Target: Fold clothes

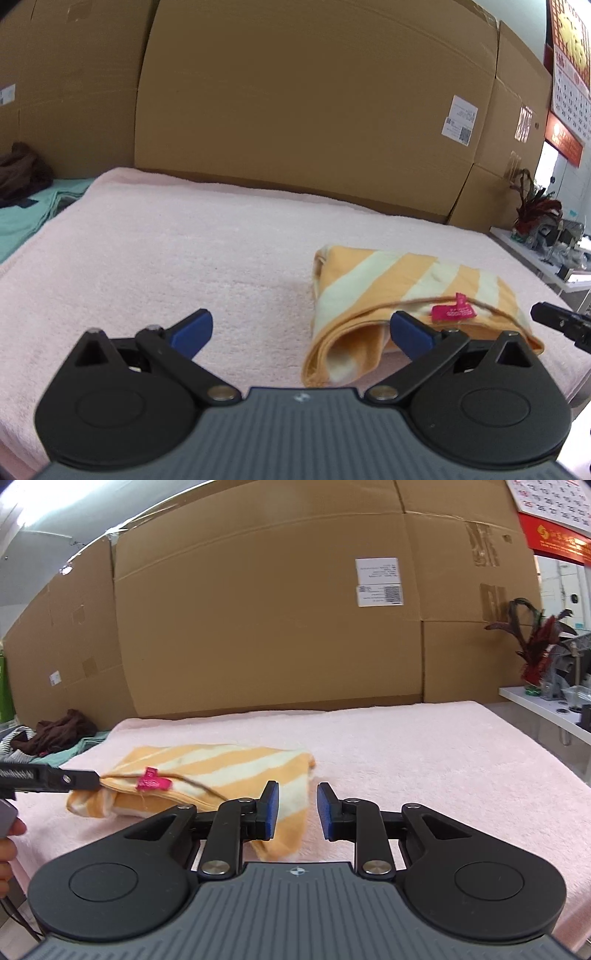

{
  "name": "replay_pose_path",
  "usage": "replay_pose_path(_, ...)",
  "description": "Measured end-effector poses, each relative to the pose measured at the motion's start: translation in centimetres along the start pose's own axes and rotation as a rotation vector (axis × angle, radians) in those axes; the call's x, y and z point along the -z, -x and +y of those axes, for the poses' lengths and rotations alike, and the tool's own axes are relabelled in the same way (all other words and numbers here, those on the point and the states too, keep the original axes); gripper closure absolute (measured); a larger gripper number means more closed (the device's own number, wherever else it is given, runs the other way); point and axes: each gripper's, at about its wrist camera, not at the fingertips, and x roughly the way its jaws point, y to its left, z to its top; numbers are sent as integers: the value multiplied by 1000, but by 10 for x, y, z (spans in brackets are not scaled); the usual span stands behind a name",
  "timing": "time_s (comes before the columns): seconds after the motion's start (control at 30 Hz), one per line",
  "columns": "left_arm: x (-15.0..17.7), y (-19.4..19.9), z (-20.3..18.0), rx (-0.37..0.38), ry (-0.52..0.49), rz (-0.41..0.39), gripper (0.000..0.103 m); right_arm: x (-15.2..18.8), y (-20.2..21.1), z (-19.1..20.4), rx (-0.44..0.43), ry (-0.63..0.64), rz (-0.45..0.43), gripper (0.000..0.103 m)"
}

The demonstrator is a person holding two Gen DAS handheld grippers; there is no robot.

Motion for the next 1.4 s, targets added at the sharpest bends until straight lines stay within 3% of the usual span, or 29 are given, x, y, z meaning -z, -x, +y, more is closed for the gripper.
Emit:
replay_pose_path(0.2, -12, 10, 14, 111, -8, -10, 1, 7, -13, 7, -15, 87, 46, 81)
replay_pose_path(0.37, -25, 1, 31, 110, 42, 29, 1, 1, -10, -1, -27, 29, 64, 80)
replay_pose_path(0.5, -28, -10, 32, 127, 79, 43, 1, -2, -11, 5, -3, 1, 37, 78)
replay_pose_path(0.6, -29, -22, 29, 129, 93, 62, 1, -2, -14, 14, -32, -11, -6, 75)
replay_pose_path(0.8, -21, -43, 21, 131, 61, 118, 1, 9, -25, 28, -39, 145, -9, 70)
replay_pose_path(0.87, -20, -43, 21, 170, 47, 143, 3, 6, -19, 25, -44, 159, 3, 70)
replay_pose_path(1.0, -23, -39, 19, 226, 6, 158, 4, -9, -13, -3, -65, 7, 59, 66)
replay_pose_path(1.17, -31, -43, 25, 318, 56, 166, 5, -21, -23, -35, -76, -170, 185, 65)
replay_pose_path(1.27, -29, -46, 31, 345, 133, 162, 2, -27, -31, -41, -85, -213, 230, 60)
replay_pose_path(1.4, -27, -54, 27, 358, 139, 190, 2, -28, -45, -43, -108, -257, 278, 52)
